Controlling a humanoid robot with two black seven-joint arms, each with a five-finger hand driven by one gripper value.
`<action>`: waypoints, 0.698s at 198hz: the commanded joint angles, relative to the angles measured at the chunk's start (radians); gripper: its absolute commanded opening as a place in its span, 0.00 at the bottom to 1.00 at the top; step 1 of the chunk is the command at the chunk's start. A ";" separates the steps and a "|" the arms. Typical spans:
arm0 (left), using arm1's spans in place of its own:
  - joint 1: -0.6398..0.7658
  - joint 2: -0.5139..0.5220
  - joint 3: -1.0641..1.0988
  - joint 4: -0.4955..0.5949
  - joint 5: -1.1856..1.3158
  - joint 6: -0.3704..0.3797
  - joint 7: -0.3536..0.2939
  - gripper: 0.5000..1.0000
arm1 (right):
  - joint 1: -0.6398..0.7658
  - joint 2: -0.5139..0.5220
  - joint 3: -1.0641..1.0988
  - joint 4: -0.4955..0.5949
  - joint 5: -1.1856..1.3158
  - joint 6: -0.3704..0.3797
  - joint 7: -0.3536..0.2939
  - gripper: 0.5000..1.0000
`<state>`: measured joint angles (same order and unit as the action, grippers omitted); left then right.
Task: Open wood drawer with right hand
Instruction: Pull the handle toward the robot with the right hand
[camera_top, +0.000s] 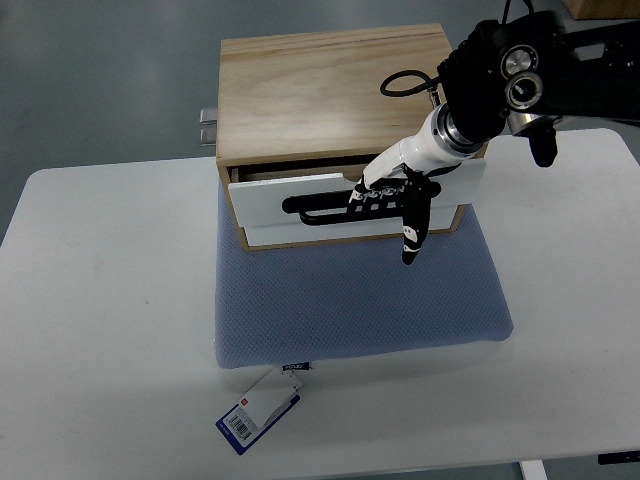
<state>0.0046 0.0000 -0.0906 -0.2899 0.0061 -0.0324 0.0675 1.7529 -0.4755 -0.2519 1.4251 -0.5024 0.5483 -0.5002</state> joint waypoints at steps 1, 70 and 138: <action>0.000 0.000 0.002 0.000 0.000 0.000 0.000 1.00 | 0.008 -0.012 0.000 0.014 0.002 0.018 0.000 0.88; 0.000 0.000 0.002 0.000 0.000 0.000 0.000 1.00 | 0.027 -0.043 0.002 0.054 0.041 0.062 0.002 0.88; 0.000 0.000 0.003 0.000 0.000 0.000 0.000 1.00 | 0.036 -0.101 0.016 0.104 0.084 0.063 0.002 0.88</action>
<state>0.0046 0.0000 -0.0874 -0.2904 0.0061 -0.0320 0.0675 1.7881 -0.5573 -0.2365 1.5113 -0.4271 0.6109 -0.4985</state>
